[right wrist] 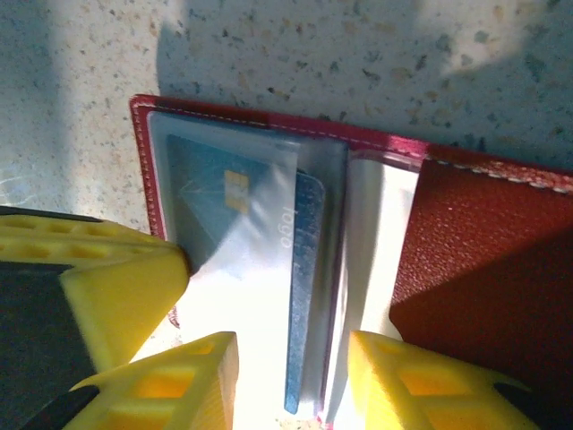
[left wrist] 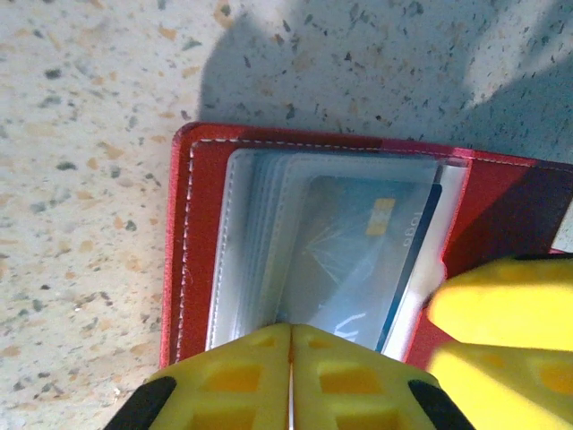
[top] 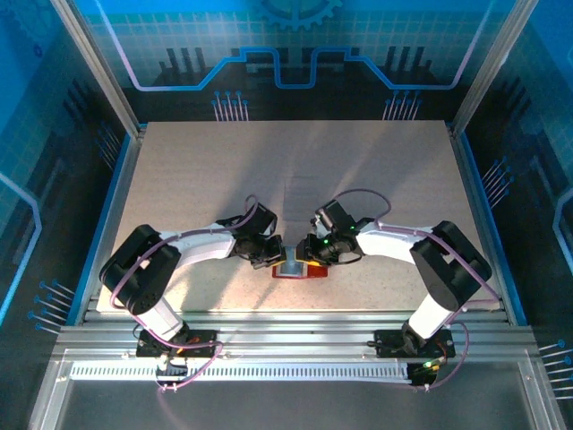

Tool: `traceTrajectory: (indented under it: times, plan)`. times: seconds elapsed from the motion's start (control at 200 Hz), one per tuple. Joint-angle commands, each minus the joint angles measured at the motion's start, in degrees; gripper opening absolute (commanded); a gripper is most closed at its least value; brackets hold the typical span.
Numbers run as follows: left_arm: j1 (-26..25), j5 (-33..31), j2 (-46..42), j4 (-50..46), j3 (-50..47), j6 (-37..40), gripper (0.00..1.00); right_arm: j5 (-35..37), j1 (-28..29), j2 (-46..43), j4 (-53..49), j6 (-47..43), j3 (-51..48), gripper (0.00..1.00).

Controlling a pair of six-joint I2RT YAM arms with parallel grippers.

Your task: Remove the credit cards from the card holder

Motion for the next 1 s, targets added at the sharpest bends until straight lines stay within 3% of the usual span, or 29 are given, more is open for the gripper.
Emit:
traceTrajectory:
  times: [0.0, 0.3, 0.7, 0.996]
  plan:
    - [0.34, -1.59, -2.84, -2.46, -0.23, 0.32, 0.10, 0.16, 0.47, -2.96, -0.99, 0.48, -0.80, 0.38]
    - [0.39, -3.15, -5.48, -5.56, 2.02, 1.24, 0.13, -0.32, -0.38, -2.09, -2.22, -1.30, -3.91, 0.38]
    - [0.26, -0.90, -4.22, -3.41, 2.08, 0.21, 0.12, -0.75, -5.66, -0.77, -6.15, -7.11, -3.28, 0.38]
    - [-1.48, -0.44, -2.47, -1.43, 1.72, -1.45, 0.11, -3.11, -4.08, -2.04, -4.93, -4.96, -3.73, 0.37]
